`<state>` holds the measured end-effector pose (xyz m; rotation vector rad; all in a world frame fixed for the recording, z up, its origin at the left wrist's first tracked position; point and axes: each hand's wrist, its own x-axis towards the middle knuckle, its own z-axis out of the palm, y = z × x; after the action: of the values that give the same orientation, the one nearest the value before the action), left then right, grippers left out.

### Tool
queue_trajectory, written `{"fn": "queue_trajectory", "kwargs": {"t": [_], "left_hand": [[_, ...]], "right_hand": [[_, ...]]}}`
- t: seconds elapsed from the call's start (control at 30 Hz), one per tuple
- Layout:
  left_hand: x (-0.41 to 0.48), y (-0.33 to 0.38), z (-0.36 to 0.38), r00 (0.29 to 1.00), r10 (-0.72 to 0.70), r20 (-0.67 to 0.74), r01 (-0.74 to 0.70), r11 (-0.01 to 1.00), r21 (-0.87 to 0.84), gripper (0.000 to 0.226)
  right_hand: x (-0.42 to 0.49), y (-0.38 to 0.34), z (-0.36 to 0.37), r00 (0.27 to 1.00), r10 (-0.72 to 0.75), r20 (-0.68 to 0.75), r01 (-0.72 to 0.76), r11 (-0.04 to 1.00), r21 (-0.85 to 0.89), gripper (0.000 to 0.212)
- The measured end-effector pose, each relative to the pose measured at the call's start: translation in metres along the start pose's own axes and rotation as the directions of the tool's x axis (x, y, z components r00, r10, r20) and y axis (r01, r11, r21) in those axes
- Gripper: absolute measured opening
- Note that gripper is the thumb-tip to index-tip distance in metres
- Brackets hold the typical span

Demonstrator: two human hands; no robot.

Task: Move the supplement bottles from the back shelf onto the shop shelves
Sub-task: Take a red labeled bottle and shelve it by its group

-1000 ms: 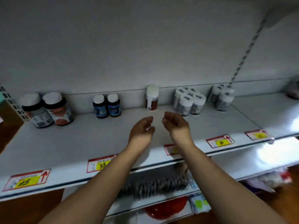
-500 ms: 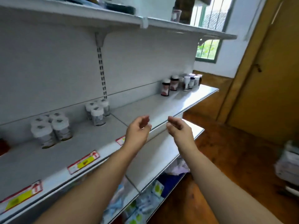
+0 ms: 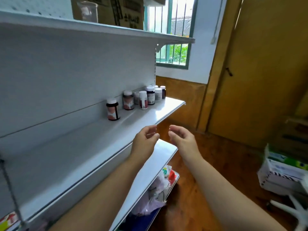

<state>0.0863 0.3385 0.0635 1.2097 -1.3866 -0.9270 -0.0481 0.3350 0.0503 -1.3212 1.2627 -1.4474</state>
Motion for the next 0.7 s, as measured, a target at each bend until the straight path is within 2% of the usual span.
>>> {"fn": "queue_trajectory", "kwargs": {"t": [0.3, 0.5, 0.6, 0.7], "left_hand": [[0.18, -0.018, 0.062, 0.988, -0.038, -0.151, 0.034, 0.999, -0.03, 0.031], [0.261, -0.039, 0.084, 0.956, -0.084, -0.28, 0.097, 0.995, 0.034, 0.029], [0.295, -0.059, 0.092, 0.901, -0.11, -0.419, 0.125, 0.992, 0.01, 0.024], [0.319, -0.075, 0.099, 0.786, -0.142, -0.602, 0.177, 0.984, -0.003, 0.021]], "right_hand": [[0.207, 0.032, -0.019, 0.991, 0.053, 0.122, -0.057, 0.998, 0.024, 0.03], [0.318, 0.057, -0.019, 0.958, 0.097, 0.269, -0.116, 0.992, 0.054, 0.03], [0.37, 0.079, -0.005, 0.91, 0.105, 0.402, -0.126, 0.992, 0.027, 0.03], [0.415, 0.1, 0.012, 0.845, 0.116, 0.522, -0.152, 0.988, 0.026, 0.027]]}}
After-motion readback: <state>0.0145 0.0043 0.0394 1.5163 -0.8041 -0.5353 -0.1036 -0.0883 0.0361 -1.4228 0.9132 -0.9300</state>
